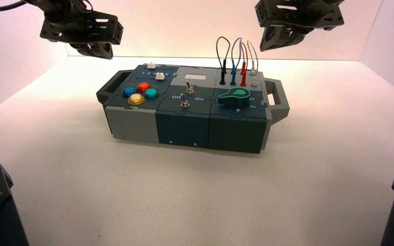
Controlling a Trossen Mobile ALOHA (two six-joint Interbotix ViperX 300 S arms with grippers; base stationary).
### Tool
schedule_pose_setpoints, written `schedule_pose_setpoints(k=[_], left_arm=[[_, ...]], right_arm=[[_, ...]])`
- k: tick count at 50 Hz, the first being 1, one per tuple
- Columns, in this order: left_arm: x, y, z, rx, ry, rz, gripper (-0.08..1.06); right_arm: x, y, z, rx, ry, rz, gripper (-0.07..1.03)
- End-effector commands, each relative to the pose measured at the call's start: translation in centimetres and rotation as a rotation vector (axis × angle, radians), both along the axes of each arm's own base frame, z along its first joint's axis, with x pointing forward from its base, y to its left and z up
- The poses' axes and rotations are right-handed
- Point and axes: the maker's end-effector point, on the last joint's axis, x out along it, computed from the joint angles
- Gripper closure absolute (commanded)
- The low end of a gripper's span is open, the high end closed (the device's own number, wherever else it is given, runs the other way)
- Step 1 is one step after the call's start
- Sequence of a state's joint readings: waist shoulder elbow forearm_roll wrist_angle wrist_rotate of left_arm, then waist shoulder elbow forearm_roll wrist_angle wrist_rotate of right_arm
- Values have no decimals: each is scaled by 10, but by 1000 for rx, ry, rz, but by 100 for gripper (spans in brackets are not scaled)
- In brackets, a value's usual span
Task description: Turn the knob to position 3.
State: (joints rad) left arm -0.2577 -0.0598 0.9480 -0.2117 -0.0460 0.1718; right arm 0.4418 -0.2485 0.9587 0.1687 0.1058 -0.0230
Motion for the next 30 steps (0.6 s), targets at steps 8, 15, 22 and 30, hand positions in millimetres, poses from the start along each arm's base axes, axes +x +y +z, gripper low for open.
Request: schedule_pose_setpoints(k=[8,15,22,30], left_arm=[[9,-3,11,-7,-39,-4,101],[9,-4,11,-6,-39,-7,101],[9,-3,11,-6,-39,-6,101],[8,-4,11,-5,-27,-8,101]], right_arm=[[3,1,8,11,-22,-3,99],[2,2,7,16,-8,-6,98],[-3,9,7,13,33,13,99],[-9,30,13,0,51,90,98]])
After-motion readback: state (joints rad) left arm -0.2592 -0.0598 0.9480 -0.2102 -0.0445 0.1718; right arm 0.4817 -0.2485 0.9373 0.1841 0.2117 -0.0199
